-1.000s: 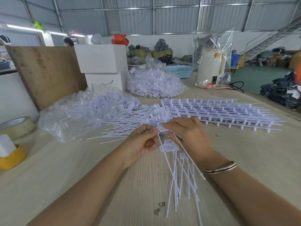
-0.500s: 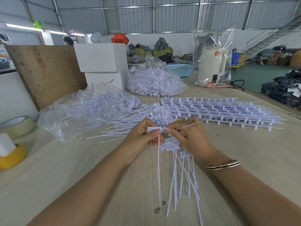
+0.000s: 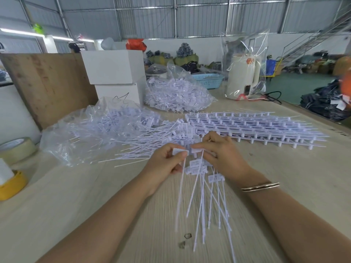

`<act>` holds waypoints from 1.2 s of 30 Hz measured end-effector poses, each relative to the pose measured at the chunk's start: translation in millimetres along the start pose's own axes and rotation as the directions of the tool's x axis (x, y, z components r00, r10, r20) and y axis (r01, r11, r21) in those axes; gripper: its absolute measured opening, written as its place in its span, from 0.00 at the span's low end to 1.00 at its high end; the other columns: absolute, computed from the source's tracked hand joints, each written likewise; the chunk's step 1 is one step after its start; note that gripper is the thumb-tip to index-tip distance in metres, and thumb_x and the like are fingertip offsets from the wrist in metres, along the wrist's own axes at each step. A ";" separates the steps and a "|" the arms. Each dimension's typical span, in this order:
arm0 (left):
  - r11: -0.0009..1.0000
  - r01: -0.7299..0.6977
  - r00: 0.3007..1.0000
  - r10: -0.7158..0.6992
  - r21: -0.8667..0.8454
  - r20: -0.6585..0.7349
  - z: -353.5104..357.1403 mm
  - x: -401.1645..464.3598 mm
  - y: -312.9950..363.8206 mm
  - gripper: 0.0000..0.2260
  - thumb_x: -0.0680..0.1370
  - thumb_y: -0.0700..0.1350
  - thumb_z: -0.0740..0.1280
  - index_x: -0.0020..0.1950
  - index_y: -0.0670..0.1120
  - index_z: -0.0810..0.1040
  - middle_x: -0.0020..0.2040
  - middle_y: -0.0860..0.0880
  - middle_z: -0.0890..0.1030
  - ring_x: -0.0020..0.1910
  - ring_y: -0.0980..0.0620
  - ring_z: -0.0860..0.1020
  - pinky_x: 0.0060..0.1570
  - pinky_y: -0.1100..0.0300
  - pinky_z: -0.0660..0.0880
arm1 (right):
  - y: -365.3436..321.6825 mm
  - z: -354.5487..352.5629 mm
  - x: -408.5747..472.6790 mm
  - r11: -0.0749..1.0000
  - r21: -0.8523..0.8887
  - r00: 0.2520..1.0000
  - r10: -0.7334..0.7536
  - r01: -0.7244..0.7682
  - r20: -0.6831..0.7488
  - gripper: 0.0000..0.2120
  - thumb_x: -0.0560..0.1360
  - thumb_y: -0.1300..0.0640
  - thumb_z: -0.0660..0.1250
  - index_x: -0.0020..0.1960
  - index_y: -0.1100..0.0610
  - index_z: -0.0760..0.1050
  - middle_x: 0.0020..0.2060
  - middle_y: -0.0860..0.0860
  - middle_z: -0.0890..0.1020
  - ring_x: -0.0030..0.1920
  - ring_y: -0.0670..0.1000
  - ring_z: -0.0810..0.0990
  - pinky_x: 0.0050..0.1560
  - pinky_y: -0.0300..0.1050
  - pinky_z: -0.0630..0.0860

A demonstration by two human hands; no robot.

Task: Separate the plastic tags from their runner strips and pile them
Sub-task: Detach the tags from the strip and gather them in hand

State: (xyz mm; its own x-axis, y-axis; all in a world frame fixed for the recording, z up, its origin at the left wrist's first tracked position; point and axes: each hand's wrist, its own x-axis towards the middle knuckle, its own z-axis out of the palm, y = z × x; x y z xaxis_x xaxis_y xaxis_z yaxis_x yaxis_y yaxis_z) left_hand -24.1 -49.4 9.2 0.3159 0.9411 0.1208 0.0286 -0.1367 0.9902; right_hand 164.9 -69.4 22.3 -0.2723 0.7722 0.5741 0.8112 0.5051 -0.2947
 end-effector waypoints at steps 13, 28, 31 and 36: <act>0.571 -0.033 0.980 0.179 0.820 -0.085 7.6 -6.9 3.6 0.15 0.77 0.63 0.56 0.46 0.52 0.69 0.38 0.55 0.75 0.36 0.57 0.73 0.33 0.59 0.64 | 6.0 1.4 -1.1 0.914 0.315 0.961 0.204 -0.255 0.185 0.25 0.70 0.68 0.63 0.63 0.48 0.72 0.53 0.49 0.72 0.46 0.41 0.69 0.46 0.26 0.65; 0.269 -0.039 0.999 0.032 0.962 0.031 31.6 -20.3 2.2 0.44 0.62 0.80 0.44 0.53 0.47 0.75 0.52 0.48 0.76 0.46 0.49 0.74 0.36 0.58 0.65 | -16.1 -48.9 -12.1 0.838 -0.009 0.544 0.363 -0.546 0.757 0.12 0.72 0.61 0.58 0.38 0.57 0.79 0.29 0.55 0.75 0.26 0.48 0.67 0.31 0.39 0.63; 0.278 -0.047 0.999 0.001 0.960 0.049 31.6 -22.0 4.8 0.39 0.60 0.80 0.51 0.51 0.50 0.72 0.48 0.51 0.73 0.45 0.51 0.71 0.37 0.57 0.65 | -20.8 -35.0 -9.6 0.847 0.062 0.616 0.331 -0.528 0.714 0.10 0.67 0.69 0.56 0.41 0.63 0.76 0.30 0.56 0.74 0.27 0.48 0.67 0.32 0.41 0.64; 0.269 -0.078 0.997 -0.001 0.960 0.081 24.8 -21.6 10.1 0.16 0.74 0.64 0.60 0.43 0.51 0.68 0.39 0.54 0.68 0.41 0.51 0.71 0.33 0.59 0.63 | -12.0 -22.3 -9.7 0.811 0.166 0.700 0.358 -0.561 0.618 0.18 0.68 0.70 0.57 0.40 0.52 0.80 0.23 0.43 0.73 0.24 0.41 0.68 0.32 0.39 0.64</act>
State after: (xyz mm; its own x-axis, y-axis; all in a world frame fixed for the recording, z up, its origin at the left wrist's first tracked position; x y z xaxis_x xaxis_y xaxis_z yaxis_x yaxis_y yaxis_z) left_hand -7.1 -78.8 14.9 0.3920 0.9129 0.1139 0.8934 -0.4073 0.1896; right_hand 169.3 -91.6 37.3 -0.2201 0.9595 -0.1757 0.7250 0.0403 -0.6876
